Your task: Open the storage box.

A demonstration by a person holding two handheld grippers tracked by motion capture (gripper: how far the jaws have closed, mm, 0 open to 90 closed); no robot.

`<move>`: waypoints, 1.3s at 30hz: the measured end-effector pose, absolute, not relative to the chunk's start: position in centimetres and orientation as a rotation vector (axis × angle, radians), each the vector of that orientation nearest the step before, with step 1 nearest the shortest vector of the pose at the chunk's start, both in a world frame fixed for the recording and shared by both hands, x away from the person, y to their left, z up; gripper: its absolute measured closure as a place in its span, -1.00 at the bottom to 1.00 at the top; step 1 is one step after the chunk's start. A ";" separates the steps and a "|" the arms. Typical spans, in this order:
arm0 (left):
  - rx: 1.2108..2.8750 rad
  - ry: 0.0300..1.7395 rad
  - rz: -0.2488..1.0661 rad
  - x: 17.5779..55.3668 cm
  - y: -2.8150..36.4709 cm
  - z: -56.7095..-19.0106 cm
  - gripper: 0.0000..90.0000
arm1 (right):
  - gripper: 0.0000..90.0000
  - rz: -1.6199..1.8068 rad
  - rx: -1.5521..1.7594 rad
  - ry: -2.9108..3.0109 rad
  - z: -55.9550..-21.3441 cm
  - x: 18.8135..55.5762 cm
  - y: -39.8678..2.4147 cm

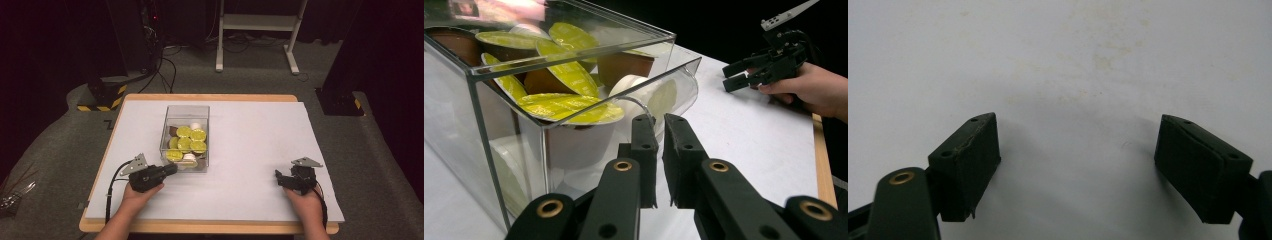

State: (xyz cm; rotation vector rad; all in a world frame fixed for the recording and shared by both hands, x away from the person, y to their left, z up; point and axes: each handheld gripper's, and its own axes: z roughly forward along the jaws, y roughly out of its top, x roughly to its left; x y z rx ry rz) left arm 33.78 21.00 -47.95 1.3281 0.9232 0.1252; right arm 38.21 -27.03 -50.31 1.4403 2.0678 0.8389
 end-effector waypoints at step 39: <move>1.354 0.886 0.071 28.7 21.2 -48.3 0.89 | -0.59 0.839 1.440 2.068 -50.3 38.2 -27.0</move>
